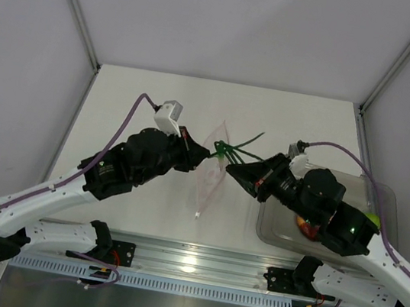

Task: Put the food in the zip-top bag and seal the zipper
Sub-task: Place the fake vegetable in the zipper food storage bag.

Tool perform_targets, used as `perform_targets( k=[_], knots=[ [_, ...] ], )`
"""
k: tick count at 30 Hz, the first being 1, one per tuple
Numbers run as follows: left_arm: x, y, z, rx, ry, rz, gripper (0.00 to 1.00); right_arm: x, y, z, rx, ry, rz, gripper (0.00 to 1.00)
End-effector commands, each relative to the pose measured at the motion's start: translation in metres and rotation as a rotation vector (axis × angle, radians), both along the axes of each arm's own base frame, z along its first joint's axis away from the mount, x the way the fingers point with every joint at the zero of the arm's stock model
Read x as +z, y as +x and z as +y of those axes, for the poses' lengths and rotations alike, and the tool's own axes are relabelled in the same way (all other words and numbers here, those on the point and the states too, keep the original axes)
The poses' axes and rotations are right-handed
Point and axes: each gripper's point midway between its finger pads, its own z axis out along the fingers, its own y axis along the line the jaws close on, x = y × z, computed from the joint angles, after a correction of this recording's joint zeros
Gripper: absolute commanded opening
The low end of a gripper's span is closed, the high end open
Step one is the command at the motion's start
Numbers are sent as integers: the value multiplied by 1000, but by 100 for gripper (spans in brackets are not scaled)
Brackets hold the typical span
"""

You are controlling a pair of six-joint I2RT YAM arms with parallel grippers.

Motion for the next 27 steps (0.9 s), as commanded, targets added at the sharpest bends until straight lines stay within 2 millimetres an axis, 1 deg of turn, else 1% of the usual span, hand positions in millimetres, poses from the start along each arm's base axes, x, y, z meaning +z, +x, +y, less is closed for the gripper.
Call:
perform_targets(
  k=[1,2,4,5,6,7,8,9,10,11,12,14,15,16,17,18,19,21,22,23,24,27],
  knots=[
    [29,9,5,65,-43,-49,0,19,7,-2,-11,-131,-164,11],
    [31,9,6,69,-41,-54,1,12,8,2,14,-191,-196,15],
    [29,10,7,69,-15,-62,1,1,9,3,37,-234,-177,14],
    [32,10,9,74,-20,-64,1,-6,12,0,27,-233,-136,10],
    [30,11,11,86,-17,-62,1,-18,14,-2,7,-242,-100,0],
    [31,12,13,97,-22,-62,1,-22,15,-4,-13,-226,-74,0],
    [29,11,13,107,-28,-56,1,-19,19,-7,-62,-181,-48,0],
    [28,13,17,132,-29,-59,0,-26,18,-10,-82,-167,-32,0],
    [29,13,18,142,-36,-62,0,-25,19,-14,-108,-152,-18,0],
    [27,12,16,145,-40,-60,1,-28,23,-20,-158,-159,0,0],
    [30,15,19,175,-43,-69,1,-23,24,-24,-184,-157,0,0],
    [27,15,17,193,-30,-70,1,-21,27,-28,-217,-166,0,0],
    [29,16,16,202,-31,-75,1,-22,30,-26,-223,-178,-7,0],
    [27,18,15,213,-22,-76,1,-15,30,-25,-221,-172,-12,0],
    [27,18,12,206,-21,-78,1,-13,31,-22,-218,-175,-14,0],
    [32,19,10,205,-29,-82,1,-12,30,-17,-192,-185,-23,0],
    [31,19,6,194,-21,-84,1,-9,32,-10,-181,-188,-21,0],
    [34,20,-2,176,-16,-91,0,-4,34,-1,-161,-182,-32,0],
    [37,19,-5,158,-9,-102,1,-5,34,8,-124,-179,-21,1],
    [35,19,-8,149,1,-106,1,-5,34,12,-106,-175,-13,4],
    [38,18,-9,143,-4,-116,0,-5,35,15,-93,-163,-1,6],
    [35,18,-9,137,5,-135,0,-7,37,20,-43,-153,16,22]
  ],
)
